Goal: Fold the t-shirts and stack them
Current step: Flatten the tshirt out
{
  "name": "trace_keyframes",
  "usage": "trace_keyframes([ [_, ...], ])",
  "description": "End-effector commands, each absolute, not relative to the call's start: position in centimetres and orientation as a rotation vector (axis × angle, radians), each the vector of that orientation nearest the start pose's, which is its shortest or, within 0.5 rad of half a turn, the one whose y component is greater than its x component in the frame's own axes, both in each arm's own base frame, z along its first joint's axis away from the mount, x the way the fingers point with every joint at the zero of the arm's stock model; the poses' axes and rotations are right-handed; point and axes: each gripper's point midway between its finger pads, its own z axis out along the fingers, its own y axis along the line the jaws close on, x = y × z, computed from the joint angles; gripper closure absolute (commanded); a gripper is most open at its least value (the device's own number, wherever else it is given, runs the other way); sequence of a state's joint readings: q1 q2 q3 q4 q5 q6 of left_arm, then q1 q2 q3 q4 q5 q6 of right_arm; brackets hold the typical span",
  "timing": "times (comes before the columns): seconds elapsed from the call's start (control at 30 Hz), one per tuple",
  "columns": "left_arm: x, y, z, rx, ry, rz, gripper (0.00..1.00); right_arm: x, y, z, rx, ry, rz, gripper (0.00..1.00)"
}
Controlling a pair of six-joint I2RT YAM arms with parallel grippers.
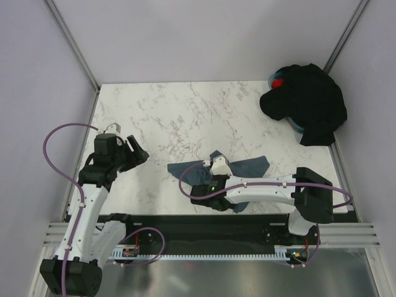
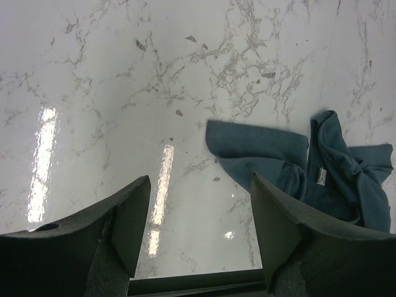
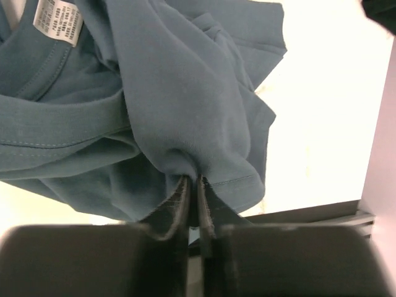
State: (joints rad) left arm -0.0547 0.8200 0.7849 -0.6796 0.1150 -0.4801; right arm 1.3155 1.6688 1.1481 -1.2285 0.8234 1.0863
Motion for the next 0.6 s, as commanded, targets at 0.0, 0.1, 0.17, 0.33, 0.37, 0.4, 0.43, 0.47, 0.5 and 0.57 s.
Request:
trace_keyframes([
  [0.0, 24.6, -5.7, 17.7, -0.411, 2.248, -0.439, 0.27, 16.7, 20.0, 12.1, -0.303, 2.288, -0.518, 0.94],
  [0.1, 24.6, -5.7, 17.8, -0.41, 2.245, -0.435, 0.27, 17.3, 19.5, 13.7, -0.248, 2.273, -0.478, 1.0],
  [0.17, 24.6, -5.6, 17.7, -0.412, 2.246, -0.431, 0.27, 18.6, 18.2, 15.6, -0.199, 2.244, -0.476, 1.0],
  [0.33, 24.9, -5.7, 17.1, -0.439, 2.27, -0.433, 0.27, 24.0, 13.3, 21.9, 0.059, 2.176, -0.429, 1.0],
  [0.37, 25.1, -6.1, 16.6, -0.452, 2.291, -0.458, 0.28, 24.6, 12.9, 22.8, 0.039, 2.186, -0.413, 1.0],
  [0.4, 25.2, -6.4, 16.3, -0.457, 2.298, -0.478, 0.28, 25.2, 12.3, 23.6, 0.066, 2.178, -0.382, 1.0],
  [0.43, 25.7, -6.8, 16.3, -0.457, 2.294, -0.5, 0.28, 26.5, 11.3, 24.1, 0.138, 2.172, -0.364, 1.0],
  [0.47, 25.9, -7.3, 16.0, -0.453, 2.303, -0.523, 0.28, 26.9, 10.9, 24.4, 0.154, 2.174, -0.351, 1.0],
  [0.5, 25.9, -8.2, 15.6, -0.441, 2.32, -0.543, 0.28, 27.2, 10.4, 24.5, 0.147, 2.185, -0.354, 1.0],
  [0.57, 26.9, -8.9, 14.5, -0.437, 2.34, -0.504, 0.27, 28.1, 9.1, 24.6, 0.207, 2.187, -0.35, 1.0],
])
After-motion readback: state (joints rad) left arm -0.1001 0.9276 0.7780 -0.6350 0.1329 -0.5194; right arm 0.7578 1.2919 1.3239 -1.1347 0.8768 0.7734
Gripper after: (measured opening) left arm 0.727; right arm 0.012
